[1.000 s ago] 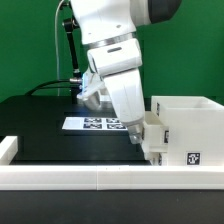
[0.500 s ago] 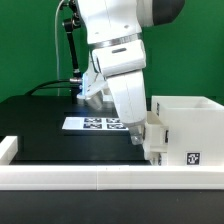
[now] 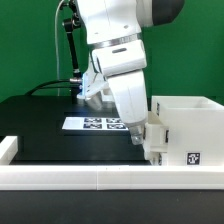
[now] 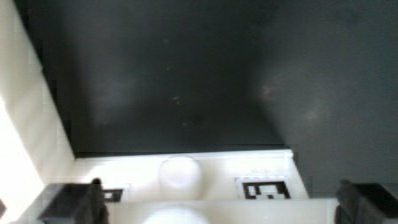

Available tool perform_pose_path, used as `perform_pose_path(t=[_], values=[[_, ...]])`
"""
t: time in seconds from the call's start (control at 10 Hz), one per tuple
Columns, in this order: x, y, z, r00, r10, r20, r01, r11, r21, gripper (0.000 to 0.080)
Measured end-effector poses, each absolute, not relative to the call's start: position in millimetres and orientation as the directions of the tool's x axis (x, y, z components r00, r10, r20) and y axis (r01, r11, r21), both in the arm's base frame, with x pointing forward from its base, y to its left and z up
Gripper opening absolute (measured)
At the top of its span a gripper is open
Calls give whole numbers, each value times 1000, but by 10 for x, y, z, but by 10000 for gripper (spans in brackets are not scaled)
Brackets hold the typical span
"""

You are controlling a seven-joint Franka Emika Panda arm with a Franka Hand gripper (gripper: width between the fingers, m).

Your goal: Assemble drawer

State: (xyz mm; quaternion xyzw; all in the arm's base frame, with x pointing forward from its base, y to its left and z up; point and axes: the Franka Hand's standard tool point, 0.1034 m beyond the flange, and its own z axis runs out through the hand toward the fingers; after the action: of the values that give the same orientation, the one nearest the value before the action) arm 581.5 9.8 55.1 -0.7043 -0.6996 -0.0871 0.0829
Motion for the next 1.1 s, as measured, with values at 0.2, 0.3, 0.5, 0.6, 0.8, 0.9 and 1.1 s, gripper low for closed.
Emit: perform_pose_path(t=[0.2, 0.3, 0.5, 0.6, 0.8, 0.9, 1.1], values=[[5810, 103, 555, 18, 970, 241, 1000, -17, -10, 649], [5811, 109, 555, 29, 970, 241, 1000, -27, -12, 649], [5822, 175, 553, 22, 975, 223, 1000, -22, -3, 649], [5815, 180, 540, 88, 972, 217, 996, -89, -3, 649], [5792, 129, 509, 156, 965, 210, 988, -157, -11, 649], [5790, 130, 506, 157, 965, 210, 987, -158, -12, 649], [5799, 144, 504, 117, 970, 212, 993, -120, 2, 649]])
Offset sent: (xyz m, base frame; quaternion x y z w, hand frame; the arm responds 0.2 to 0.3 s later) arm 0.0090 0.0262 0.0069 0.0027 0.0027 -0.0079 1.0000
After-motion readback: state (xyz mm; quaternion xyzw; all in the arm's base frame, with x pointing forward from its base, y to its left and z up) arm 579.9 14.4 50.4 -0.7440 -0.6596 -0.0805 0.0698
